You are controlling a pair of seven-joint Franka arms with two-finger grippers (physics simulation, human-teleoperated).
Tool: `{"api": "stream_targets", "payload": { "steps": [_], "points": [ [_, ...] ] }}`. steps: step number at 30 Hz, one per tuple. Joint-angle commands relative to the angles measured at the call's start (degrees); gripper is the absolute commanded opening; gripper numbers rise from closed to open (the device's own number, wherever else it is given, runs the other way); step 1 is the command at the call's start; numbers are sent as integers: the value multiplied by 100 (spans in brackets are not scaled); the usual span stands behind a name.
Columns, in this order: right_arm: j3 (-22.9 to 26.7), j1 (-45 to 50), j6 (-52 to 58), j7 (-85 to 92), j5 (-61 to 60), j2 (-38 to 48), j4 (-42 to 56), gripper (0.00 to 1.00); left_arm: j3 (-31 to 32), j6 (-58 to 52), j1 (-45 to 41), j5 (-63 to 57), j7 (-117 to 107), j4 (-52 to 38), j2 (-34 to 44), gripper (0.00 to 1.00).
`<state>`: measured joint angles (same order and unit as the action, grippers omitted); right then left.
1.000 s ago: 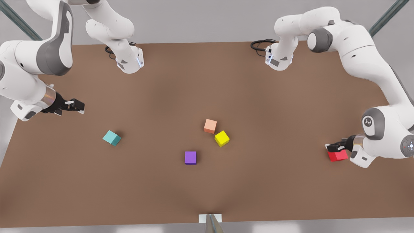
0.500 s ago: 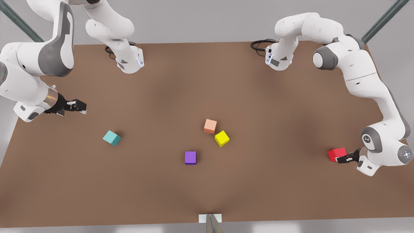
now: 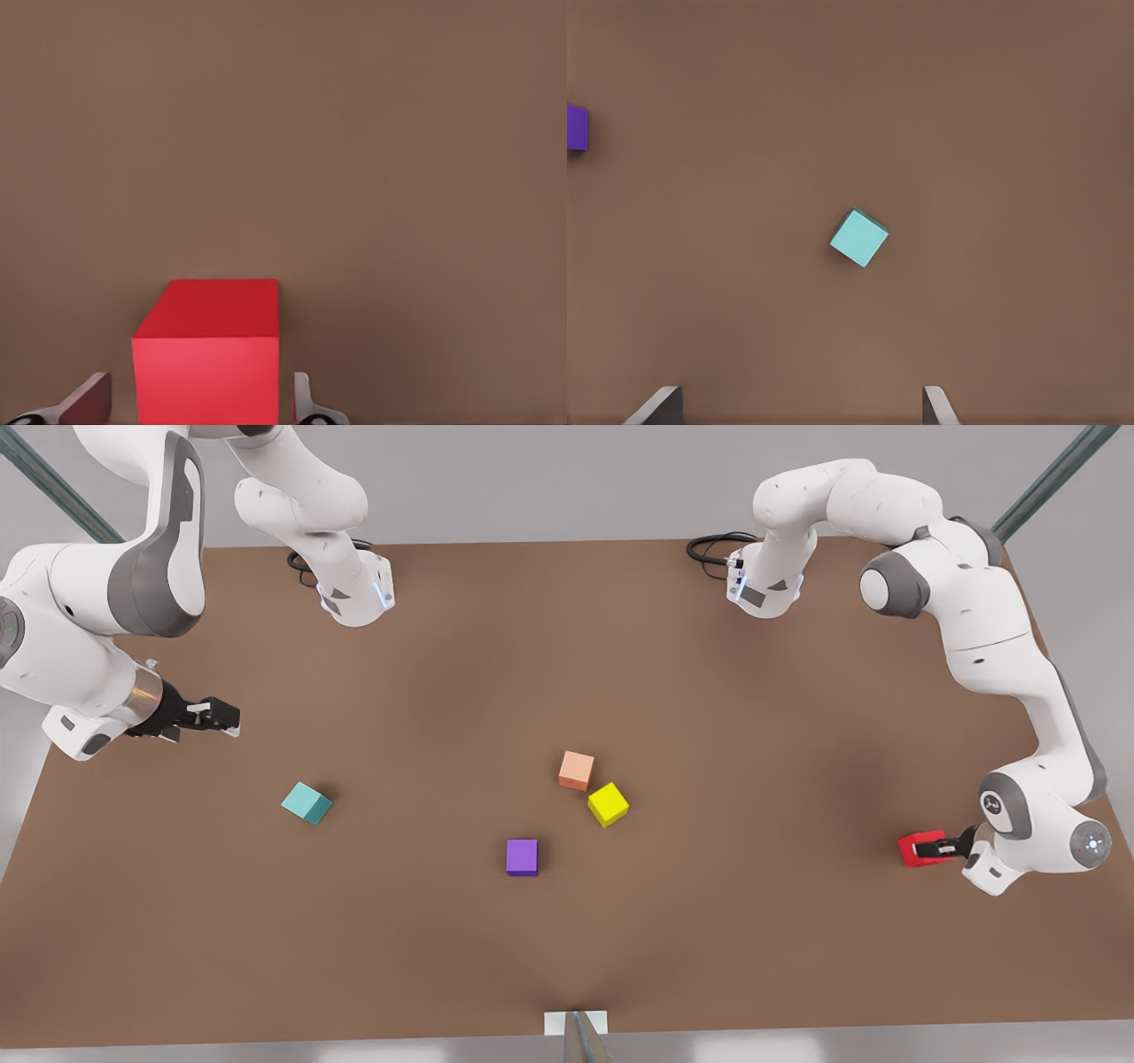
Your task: Pick up red wooden cube and pass to hand red wooden cube and place in blue wooden cube
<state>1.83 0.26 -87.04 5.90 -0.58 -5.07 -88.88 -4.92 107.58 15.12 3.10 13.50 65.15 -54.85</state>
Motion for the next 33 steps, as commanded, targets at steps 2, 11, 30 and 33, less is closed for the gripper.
{"api": "stream_targets", "payload": {
  "steps": [2, 11, 30, 33],
  "points": [
    [1, 0, 2, 17, -13, 6, 2, 100, 0, 122, 0, 15, 689, 68, 0, 100],
    [1, -9, -6, 26, -13, 6, -42, 100, 0, 508, 0, 120, -84, 252, -61, 100],
    [1, 0, -24, 52, -22, 6, -77, 100, 253, -2177, -45, 1421, -479, -423, 71, 55],
    [-25, 70, 441, 1289, -741, -152, -209, 100, 1667, -3893, 0, 2510, -1596, -890, 203, 55]
  ]
}}
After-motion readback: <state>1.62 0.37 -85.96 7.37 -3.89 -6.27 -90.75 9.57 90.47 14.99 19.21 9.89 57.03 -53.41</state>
